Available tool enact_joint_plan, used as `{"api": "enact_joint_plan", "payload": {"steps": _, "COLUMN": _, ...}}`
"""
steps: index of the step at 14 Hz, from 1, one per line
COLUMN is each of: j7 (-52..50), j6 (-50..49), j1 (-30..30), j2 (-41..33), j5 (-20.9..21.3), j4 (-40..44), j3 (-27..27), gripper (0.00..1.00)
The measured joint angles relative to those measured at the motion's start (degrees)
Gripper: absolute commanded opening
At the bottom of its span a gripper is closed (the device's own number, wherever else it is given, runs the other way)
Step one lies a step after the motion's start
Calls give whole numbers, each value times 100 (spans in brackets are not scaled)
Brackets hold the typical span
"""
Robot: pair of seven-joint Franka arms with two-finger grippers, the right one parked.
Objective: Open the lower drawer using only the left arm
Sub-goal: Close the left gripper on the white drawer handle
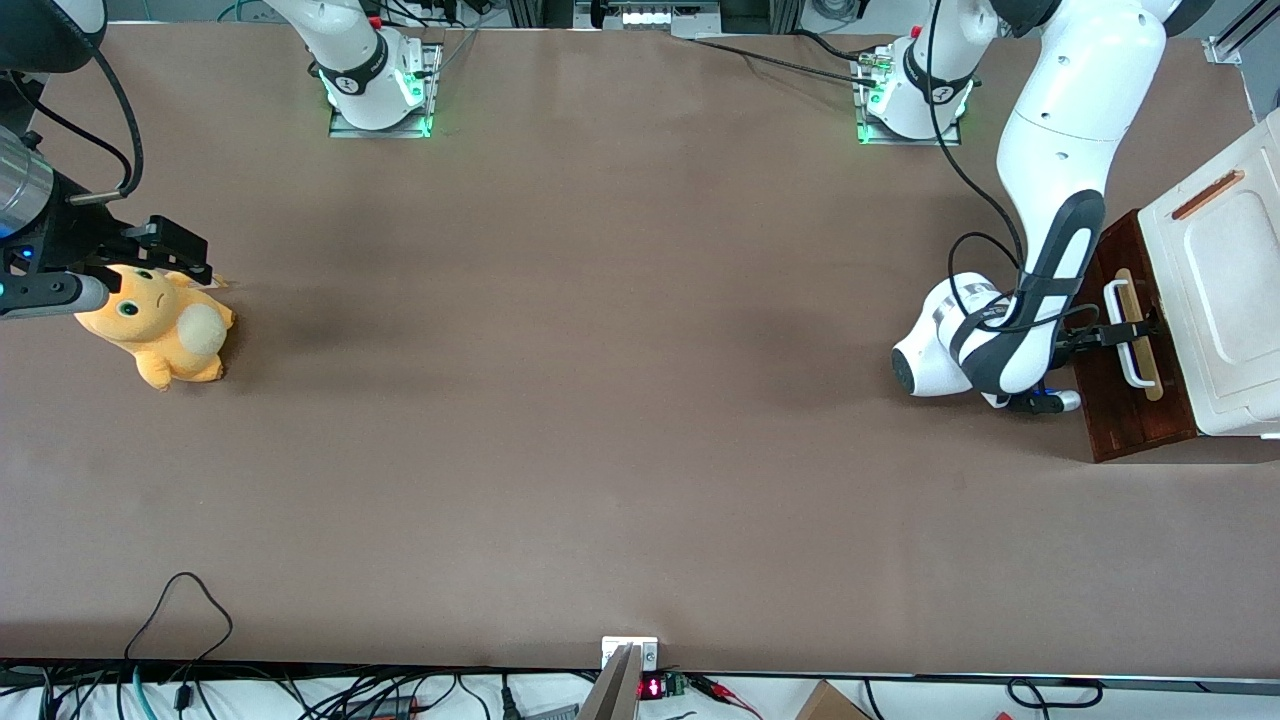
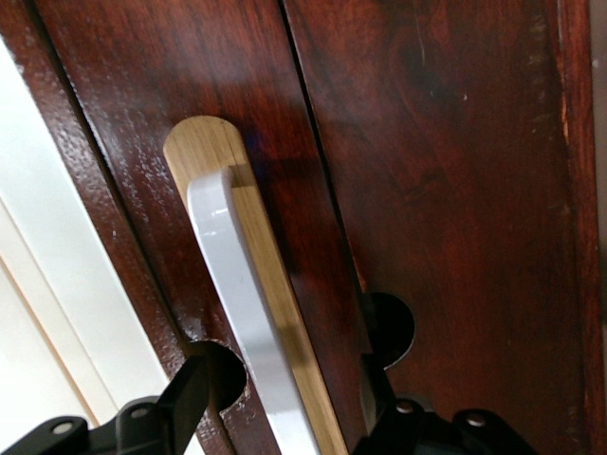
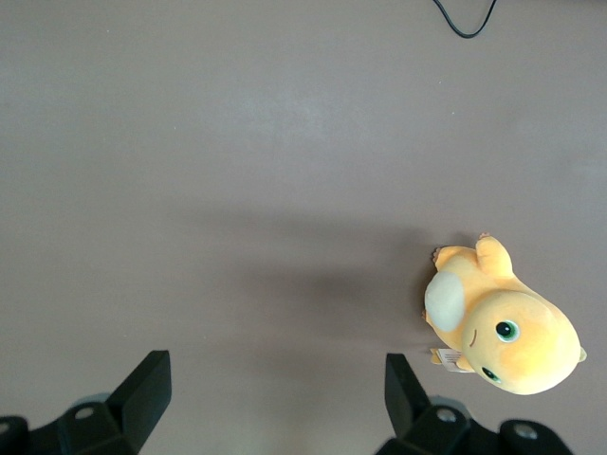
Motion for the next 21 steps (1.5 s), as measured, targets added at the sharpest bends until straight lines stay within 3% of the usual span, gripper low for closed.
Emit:
{"api": "enact_joint_plan", "payload": {"steps": 12, "j7": -32, "j6": -9, "j1": 105, "j2": 3, "j5": 0, "j4": 0, "j3": -21, "gripper": 63}}
{"api": "enact_joint_plan", "payload": {"steps": 16, "j7": -34, "j6": -9, "j1": 102, "j2": 3, "j5": 0, "j4": 0, "j3": -23, "gripper": 51}}
{"api": "enact_joint_plan", "payload": {"steps": 21, "j7": -36, "j6": -16, "j1": 99, "j2": 18, "j5": -4, "j4": -3, "j3": -24, "gripper": 44}}
